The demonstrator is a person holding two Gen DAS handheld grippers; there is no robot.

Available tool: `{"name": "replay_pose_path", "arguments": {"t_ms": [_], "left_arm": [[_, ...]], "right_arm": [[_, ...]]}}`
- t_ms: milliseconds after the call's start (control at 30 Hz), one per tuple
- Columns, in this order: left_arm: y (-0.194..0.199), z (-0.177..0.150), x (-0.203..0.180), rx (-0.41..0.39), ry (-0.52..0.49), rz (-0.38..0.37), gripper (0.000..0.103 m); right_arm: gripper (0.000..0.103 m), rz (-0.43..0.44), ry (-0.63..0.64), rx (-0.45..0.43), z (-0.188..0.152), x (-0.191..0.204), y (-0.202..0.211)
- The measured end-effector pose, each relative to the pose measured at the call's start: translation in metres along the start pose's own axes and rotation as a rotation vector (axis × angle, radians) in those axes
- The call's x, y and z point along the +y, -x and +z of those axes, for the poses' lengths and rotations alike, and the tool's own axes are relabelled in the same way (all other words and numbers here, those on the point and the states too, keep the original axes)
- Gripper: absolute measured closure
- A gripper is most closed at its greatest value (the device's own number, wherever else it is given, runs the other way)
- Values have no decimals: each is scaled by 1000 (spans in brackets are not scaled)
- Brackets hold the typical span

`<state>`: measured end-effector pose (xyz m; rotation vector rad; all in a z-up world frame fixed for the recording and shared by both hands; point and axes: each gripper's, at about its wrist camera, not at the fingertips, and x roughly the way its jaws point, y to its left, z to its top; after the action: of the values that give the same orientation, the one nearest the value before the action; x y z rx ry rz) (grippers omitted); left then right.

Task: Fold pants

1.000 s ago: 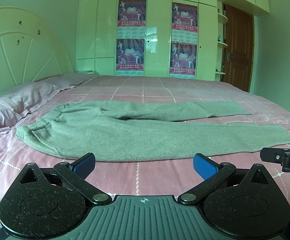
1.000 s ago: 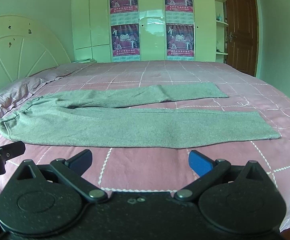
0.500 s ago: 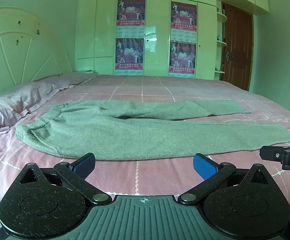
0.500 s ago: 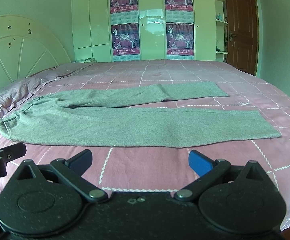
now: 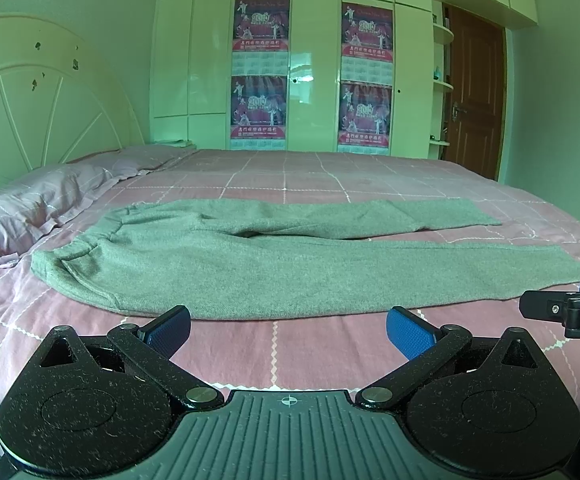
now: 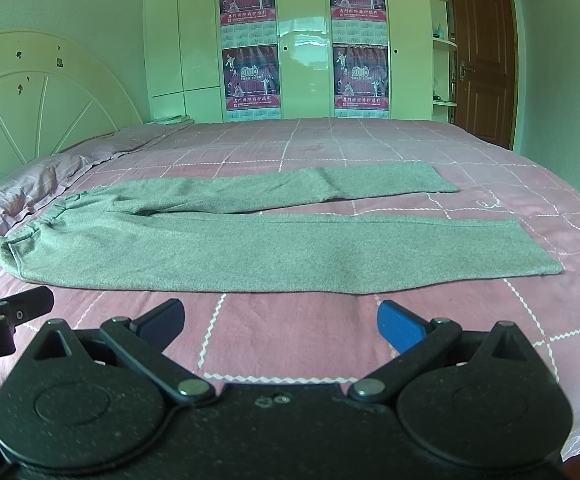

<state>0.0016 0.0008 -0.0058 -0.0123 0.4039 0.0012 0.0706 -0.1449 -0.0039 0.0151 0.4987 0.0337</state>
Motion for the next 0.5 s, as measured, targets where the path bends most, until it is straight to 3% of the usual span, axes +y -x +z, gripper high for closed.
{"name": "replay_pose_path", "arguments": {"t_ms": [500], "left_arm": [[0,-1,-1,1,-5,4,0]], "right_arm": [[6,2,-2,6,-1,1,-1]]}}
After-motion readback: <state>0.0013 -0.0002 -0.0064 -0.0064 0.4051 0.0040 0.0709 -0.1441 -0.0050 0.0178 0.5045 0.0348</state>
